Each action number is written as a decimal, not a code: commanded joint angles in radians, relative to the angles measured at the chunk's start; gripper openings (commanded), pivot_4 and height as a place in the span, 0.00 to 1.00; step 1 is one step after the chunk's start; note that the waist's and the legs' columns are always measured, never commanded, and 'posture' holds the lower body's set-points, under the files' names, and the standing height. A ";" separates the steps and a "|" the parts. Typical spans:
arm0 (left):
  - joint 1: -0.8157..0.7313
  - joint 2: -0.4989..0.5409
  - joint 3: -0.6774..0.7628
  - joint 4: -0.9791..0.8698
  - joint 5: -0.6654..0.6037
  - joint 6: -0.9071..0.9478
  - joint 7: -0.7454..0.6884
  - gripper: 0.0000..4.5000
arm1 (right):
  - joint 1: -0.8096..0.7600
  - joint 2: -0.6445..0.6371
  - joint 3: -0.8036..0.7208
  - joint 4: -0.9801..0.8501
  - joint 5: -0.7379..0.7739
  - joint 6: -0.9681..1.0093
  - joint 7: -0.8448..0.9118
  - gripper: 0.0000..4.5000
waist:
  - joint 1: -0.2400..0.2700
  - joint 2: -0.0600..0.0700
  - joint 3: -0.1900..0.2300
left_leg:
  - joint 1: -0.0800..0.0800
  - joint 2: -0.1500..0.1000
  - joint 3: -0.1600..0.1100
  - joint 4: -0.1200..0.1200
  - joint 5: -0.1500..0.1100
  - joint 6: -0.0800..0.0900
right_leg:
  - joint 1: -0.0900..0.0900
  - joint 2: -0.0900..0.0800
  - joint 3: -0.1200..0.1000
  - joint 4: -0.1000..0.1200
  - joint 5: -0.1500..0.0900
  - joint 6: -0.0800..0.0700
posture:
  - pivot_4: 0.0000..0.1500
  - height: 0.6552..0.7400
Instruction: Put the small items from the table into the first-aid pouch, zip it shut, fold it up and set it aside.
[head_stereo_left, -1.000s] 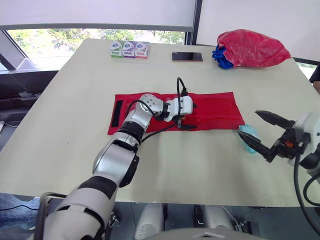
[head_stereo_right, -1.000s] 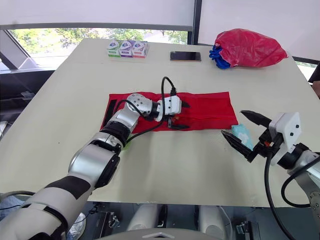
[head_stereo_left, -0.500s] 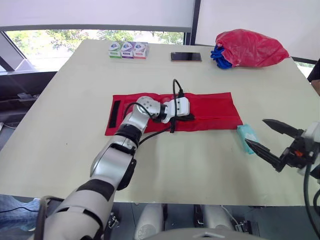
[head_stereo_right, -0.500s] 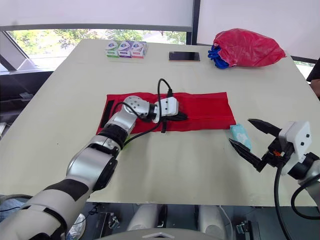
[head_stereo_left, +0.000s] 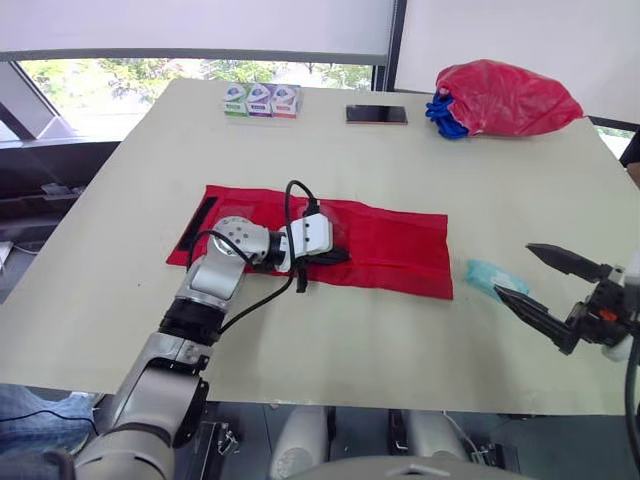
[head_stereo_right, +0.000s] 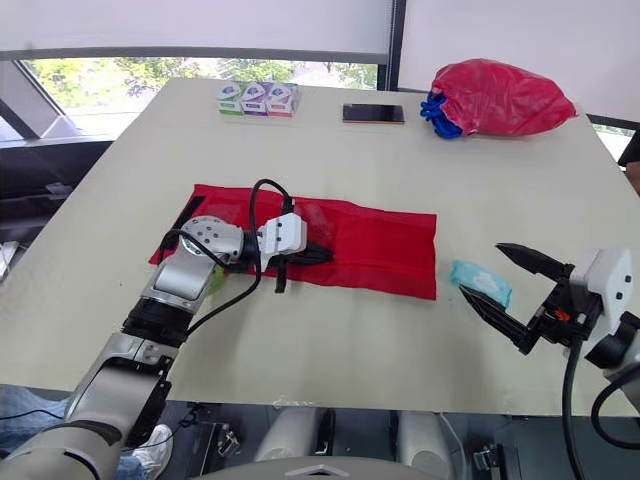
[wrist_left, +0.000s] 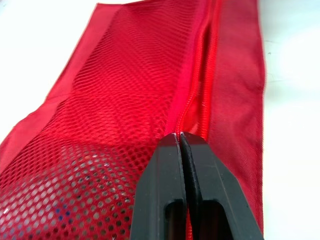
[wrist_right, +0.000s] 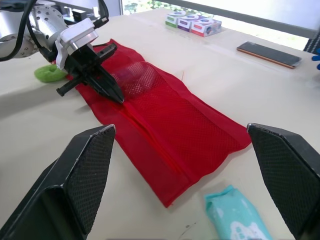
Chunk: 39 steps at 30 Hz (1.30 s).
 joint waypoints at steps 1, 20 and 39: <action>-0.009 0.029 0.037 -0.039 -0.022 0.023 0.028 0.01 | 0.030 -0.022 -0.074 -0.021 0.034 -0.012 0.039 1.00 | -0.003 0.000 0.000 | 0.000 0.000 0.000 0.000 0.000 0.000 | 0.000 0.000 0.000 0.000 0.000 0.000 | 1.00 1.00; -0.087 -0.067 0.020 0.029 -0.122 0.054 0.026 0.99 | 0.014 -0.010 -0.026 -0.049 0.015 -0.022 0.008 1.00 | -0.004 0.001 0.000 | 0.000 -0.001 0.000 0.000 0.000 0.000 | 0.000 0.001 0.001 0.000 0.000 0.000 | 1.00 1.00; -0.245 -0.228 -0.115 0.384 0.084 -0.226 0.162 0.93 | 0.023 0.007 0.004 -0.063 -0.007 -0.039 -0.006 1.00 | -0.002 0.001 -0.001 | -0.001 -0.004 0.000 0.001 0.000 0.000 | 0.000 0.001 0.002 -0.001 0.000 0.000 | 1.00 1.00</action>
